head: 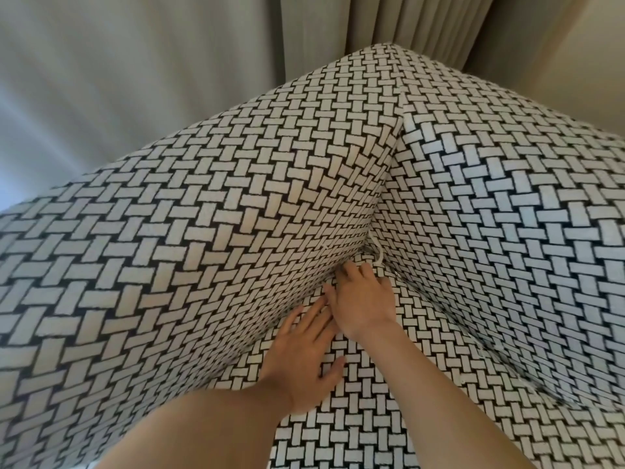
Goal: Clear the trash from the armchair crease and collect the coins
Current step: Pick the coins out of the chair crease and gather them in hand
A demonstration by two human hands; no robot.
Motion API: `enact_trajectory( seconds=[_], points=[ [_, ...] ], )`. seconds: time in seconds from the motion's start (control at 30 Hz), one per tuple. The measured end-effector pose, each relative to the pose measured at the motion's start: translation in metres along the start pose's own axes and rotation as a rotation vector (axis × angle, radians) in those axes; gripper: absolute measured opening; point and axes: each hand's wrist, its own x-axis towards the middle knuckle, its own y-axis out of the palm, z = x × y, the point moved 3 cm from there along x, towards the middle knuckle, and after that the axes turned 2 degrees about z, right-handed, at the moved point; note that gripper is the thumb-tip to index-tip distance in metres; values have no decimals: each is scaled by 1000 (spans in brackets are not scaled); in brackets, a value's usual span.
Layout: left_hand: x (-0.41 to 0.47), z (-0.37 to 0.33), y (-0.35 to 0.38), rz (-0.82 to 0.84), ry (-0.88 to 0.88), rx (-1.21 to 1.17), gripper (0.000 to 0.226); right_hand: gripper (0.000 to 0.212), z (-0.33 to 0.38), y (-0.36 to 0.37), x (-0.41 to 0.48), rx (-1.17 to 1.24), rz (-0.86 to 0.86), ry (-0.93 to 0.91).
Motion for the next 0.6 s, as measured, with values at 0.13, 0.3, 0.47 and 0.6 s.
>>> enact_trajectory(
  seconds=[0.13,0.3,0.47,0.6],
  points=[
    [0,1,-1,-1,1,14,67,55,-16,1,-14,11,-26,-8],
    [-1,3,2,7,-1,-13,67,52,-37,-6,-37,25,-63,-68],
    [-1,2,3,16,-7,0,66,42,-45,-10,-69,52,-69,-111],
    [-1,1,1,7,2,-11,66,33,-46,-12,-79,162,-78,-117]
  ],
)
